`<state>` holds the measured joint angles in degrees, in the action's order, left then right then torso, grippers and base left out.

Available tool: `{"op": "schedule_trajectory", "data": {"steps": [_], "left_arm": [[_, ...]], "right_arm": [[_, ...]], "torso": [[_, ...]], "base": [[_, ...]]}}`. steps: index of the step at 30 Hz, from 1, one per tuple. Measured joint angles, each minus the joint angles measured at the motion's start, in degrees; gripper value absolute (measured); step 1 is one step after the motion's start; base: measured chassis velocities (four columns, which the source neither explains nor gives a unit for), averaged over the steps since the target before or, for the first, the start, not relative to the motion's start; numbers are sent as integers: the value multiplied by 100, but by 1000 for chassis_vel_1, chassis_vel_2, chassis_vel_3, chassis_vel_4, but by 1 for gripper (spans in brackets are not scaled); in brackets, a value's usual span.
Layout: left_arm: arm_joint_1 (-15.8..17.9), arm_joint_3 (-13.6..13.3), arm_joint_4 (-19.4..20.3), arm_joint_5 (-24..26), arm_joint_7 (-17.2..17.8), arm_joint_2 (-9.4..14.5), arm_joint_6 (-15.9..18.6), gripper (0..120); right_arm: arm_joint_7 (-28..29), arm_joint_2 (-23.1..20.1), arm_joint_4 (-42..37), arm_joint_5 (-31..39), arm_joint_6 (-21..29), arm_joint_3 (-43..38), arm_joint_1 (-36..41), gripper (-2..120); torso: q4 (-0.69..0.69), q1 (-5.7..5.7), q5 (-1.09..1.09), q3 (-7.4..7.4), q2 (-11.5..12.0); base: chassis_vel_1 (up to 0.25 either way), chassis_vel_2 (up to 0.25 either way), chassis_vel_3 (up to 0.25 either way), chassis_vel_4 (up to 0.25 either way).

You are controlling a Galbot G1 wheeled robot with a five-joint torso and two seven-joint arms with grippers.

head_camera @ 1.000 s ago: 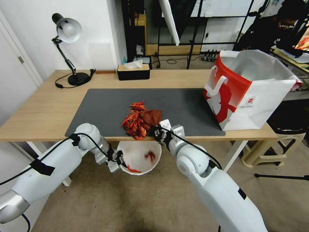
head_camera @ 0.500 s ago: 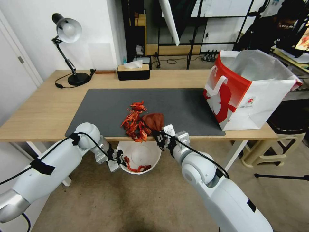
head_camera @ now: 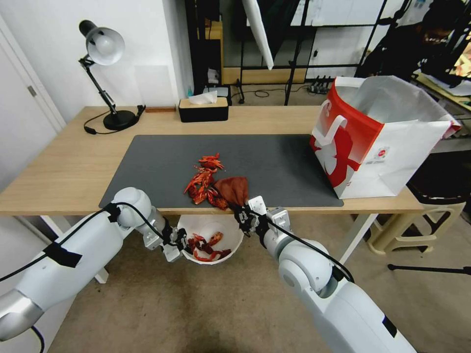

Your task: Sweep shrimp from table into container with towel, then put container into takeout bag.

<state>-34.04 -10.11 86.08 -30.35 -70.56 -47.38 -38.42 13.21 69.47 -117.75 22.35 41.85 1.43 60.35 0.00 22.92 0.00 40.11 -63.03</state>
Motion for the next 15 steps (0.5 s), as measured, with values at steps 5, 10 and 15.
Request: {"op": "schedule_trajectory", "data": {"steps": [5, 10, 15], "left_arm": [[11, 0, 0, 1, 2, 11, -3, 0], [40, 1, 0, 10, 2, 26, -3, 0], [81, -19, 24, 27, -15, 50, -3, 0]], "right_arm": [[-83, -71, -66, -51, 0, -5, 61, 6], [-193, -155, -141, -105, 0, -26, 126, 6], [-435, -292, -320, -234, 1, -101, 287, 6]], "torso": [[0, 0, 0, 0, 0], [0, 0, 0, 0, 0], [0, 0, 0, 0, 0]], "base": [[0, 0, 0, 0], [0, 0, 0, 0], [0, 0, 0, 0]]}}
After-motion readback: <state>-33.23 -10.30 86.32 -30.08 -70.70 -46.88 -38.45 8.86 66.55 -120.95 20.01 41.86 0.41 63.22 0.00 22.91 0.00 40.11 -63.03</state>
